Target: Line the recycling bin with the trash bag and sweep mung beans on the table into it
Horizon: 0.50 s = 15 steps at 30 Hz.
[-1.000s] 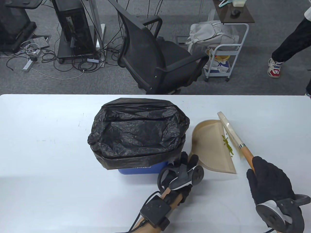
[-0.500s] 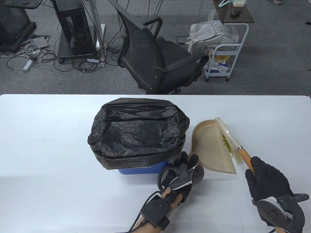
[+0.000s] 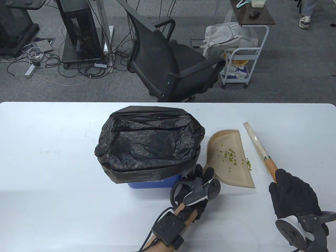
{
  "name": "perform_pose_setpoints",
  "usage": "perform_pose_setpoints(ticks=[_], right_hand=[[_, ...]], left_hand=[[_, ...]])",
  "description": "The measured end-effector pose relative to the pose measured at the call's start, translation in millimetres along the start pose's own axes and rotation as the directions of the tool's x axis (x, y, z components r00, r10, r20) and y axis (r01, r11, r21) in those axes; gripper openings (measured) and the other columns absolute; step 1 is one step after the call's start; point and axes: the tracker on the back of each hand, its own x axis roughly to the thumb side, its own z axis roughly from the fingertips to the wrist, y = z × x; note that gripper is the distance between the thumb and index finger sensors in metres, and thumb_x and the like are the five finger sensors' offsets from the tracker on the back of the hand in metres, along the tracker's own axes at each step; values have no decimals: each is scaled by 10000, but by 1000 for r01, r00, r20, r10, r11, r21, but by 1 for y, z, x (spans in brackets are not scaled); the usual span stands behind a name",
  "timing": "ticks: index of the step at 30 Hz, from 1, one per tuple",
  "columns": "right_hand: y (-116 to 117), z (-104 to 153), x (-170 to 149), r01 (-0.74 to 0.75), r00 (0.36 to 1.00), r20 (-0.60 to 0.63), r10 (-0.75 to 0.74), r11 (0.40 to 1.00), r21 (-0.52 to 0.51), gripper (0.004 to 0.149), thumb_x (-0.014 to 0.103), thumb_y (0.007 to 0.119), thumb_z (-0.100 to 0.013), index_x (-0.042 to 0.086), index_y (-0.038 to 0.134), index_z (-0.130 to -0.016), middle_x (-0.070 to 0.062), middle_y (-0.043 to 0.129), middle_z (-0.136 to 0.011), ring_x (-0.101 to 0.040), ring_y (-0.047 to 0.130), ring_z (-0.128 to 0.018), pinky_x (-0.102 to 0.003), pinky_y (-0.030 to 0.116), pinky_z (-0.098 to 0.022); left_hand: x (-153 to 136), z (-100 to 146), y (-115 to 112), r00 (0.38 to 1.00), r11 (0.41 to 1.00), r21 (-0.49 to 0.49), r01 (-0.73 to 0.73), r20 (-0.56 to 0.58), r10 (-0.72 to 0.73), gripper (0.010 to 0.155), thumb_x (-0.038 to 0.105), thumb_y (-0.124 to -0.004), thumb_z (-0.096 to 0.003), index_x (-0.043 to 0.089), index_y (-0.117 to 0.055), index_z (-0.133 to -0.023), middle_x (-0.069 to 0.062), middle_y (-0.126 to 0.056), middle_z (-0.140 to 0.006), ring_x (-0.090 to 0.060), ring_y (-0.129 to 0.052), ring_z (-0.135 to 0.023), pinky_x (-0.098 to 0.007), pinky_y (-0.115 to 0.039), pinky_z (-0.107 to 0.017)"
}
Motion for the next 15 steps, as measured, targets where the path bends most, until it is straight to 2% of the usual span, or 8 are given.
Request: perform_pose_setpoints(ticks=[3,9,15], right_hand=[[6,3,-3,38,999,-27,-37,999,23,540,310,869,-431,-35,897,-845,-273,1050,-617,-448,1091,-493,-598,898,-367],[-4,6,2,176,983,-57,-176,984,-2,538,308,868,-434,-40,895,-845,-278,1049,-614,-448,1094,-485,-597,901,-359],[-17,6,13,236,972,-10,-236,971,-48,540,310,868,-432,-41,896,-842,-275,1052,-608,-447,1096,-481,-594,905,-356]], left_hand=[[0,0,0,1000,1000,-1,3,-1,-3,694,81,-806,-497,193,-534,-1126,-333,-580,-1145,-618,-858,-887,-748,-774,-586],[1,0,0,1000,1000,-2,7,-5,-7,695,81,-806,-498,197,-532,-1127,-330,-580,-1147,-617,-854,-892,-747,-774,-587],[1,0,0,1000,1000,-2,9,-5,-9,695,82,-806,-498,194,-531,-1126,-334,-581,-1145,-619,-856,-888,-747,-775,-586]])
